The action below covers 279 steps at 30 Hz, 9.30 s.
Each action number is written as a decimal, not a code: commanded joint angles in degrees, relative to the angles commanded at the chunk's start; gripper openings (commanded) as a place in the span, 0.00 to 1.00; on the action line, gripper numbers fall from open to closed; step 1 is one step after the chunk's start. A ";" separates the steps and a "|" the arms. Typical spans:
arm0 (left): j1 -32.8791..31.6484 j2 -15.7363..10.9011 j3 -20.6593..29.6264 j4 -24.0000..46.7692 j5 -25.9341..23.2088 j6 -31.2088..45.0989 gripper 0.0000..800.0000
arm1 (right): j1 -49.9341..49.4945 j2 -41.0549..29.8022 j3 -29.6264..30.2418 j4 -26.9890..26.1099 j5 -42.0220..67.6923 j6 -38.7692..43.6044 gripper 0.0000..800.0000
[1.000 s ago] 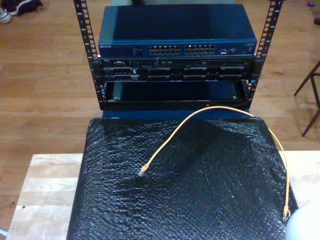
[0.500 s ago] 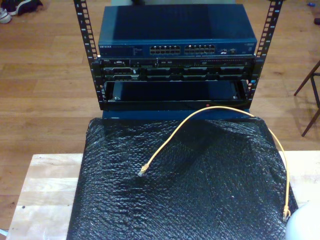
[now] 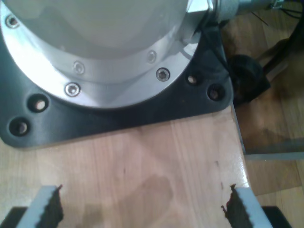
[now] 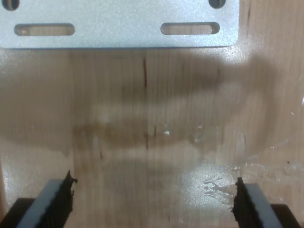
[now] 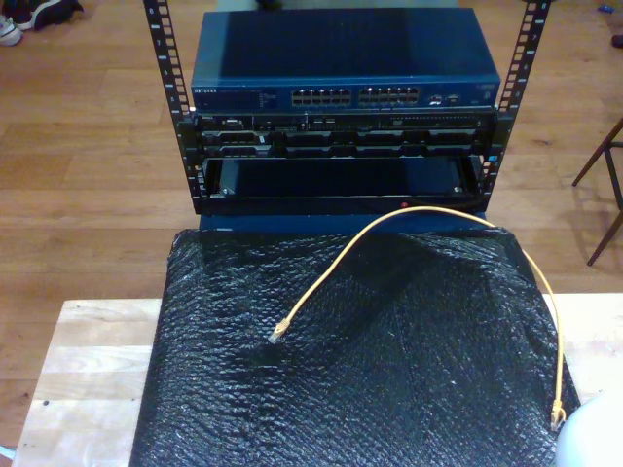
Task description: Grab the cable and plug it in
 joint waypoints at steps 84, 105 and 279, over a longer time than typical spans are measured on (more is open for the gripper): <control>-23.74 -2.11 -21.01 -11.08 28.57 -22.07 1.00 | 26.11 22.59 -53.89 16.18 40.44 39.38 1.00; -44.13 -0.88 -23.74 -22.42 28.57 -44.57 1.00 | 43.78 33.05 -68.84 27.43 44.22 55.56 1.00; -58.11 3.16 -21.89 -28.48 16.97 -63.30 1.00 | 127.47 60.75 -68.40 -8.26 -6.86 90.20 0.18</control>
